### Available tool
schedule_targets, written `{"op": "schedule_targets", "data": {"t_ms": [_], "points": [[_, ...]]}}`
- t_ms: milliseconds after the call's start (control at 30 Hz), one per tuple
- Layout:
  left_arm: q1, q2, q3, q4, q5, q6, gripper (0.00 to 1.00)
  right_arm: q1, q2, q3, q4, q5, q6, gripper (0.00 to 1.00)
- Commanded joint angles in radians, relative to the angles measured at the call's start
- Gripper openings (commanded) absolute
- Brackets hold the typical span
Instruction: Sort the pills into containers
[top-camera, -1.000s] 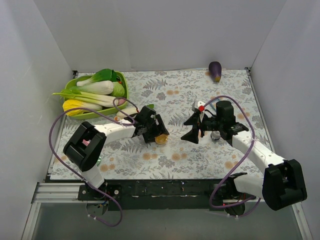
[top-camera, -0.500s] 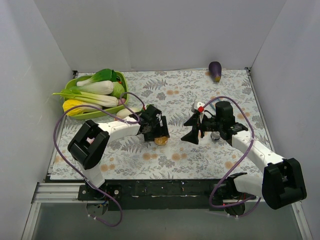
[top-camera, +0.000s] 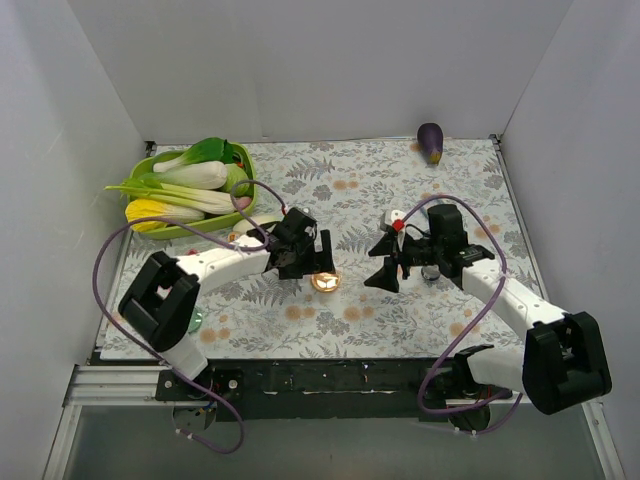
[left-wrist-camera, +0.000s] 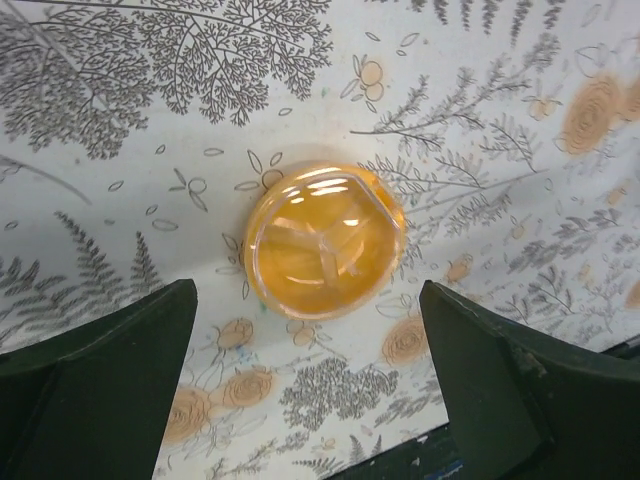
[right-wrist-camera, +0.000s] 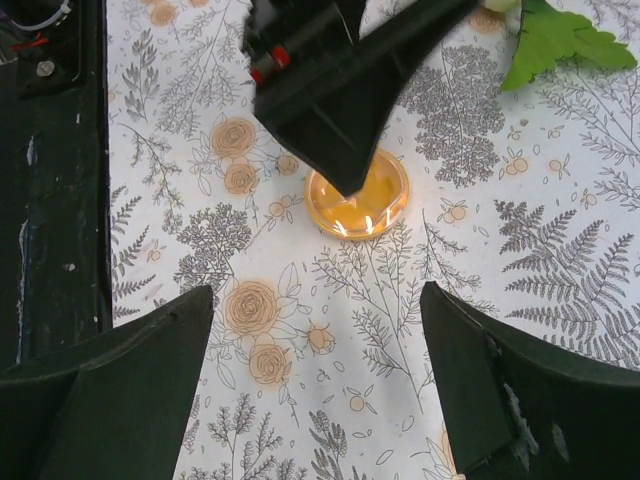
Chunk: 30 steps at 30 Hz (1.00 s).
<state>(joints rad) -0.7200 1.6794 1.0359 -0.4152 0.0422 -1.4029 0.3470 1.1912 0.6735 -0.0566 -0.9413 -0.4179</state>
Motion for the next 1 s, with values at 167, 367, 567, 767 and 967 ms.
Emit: {"op": "schedule_targets", "data": {"t_ms": [167, 367, 567, 767, 967], "points": [[0.019, -0.616, -0.206, 0.087, -0.131, 0.077, 0.98, 0.176, 0.186, 0.231, -0.267, 0.209, -0.113, 0.92], [0.036, -0.929, -0.315, 0.038, -0.186, 0.074, 0.98, 0.328, 0.303, 0.386, -0.358, 0.359, -0.153, 0.98], [0.036, -1.021, -0.384, -0.025, -0.159, -0.005, 0.98, 0.378, 0.459, 0.503, -0.374, 0.436, -0.246, 0.98], [0.036, -1.116, -0.401, -0.091, -0.203, -0.05, 0.98, 0.446, 0.593, 0.601, -0.431, 0.538, -0.312, 0.98], [0.036, -1.216, -0.396, -0.142, -0.249, -0.065, 0.98, 0.474, 0.689, 0.684, -0.469, 0.61, -0.285, 0.98]]}}
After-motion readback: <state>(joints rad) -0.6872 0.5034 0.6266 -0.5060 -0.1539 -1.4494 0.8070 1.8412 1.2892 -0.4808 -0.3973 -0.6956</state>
